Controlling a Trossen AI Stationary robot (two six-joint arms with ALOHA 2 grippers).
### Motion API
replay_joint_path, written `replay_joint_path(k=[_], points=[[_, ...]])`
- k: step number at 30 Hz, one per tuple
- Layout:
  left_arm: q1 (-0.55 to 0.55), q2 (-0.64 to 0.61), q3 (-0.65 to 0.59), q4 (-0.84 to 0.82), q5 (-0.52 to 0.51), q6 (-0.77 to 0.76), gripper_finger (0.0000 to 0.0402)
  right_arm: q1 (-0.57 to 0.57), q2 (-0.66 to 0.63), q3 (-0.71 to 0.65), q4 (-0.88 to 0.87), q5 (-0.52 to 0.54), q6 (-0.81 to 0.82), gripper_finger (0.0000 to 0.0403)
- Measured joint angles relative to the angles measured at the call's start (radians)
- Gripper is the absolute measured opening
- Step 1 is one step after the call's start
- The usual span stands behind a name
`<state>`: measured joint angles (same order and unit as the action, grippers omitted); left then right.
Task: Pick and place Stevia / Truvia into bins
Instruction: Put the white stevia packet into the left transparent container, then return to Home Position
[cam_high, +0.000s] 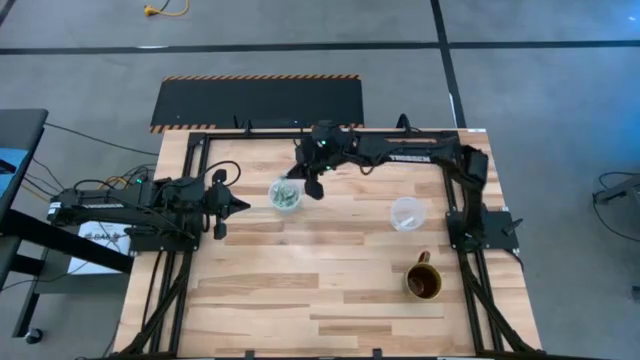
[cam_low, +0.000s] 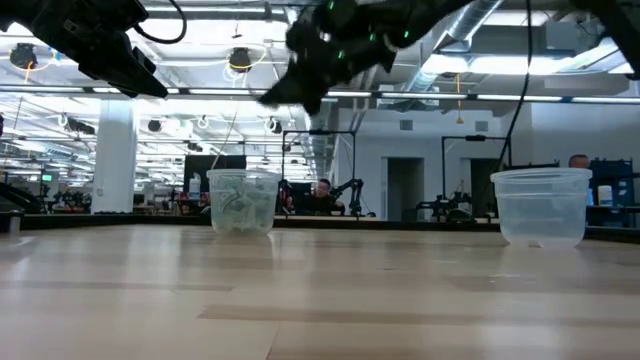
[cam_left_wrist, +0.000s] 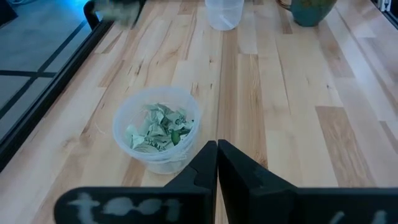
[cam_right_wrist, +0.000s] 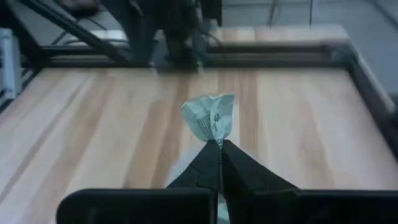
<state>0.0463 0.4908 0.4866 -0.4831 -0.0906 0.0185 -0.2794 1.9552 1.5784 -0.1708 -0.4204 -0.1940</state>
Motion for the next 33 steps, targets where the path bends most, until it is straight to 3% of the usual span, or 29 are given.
replay_joint_path(k=[11,33], points=[[0.000,0.000,0.000,0.000,0.000,0.000,0.0000,-0.023,0.178,0.018,0.047,0.013,0.053,0.0001],[0.000,0.000,0.000,-0.001,0.000,0.000,0.0000,-0.013,0.167,0.019,-0.057,-0.033,0.037,0.0096]])
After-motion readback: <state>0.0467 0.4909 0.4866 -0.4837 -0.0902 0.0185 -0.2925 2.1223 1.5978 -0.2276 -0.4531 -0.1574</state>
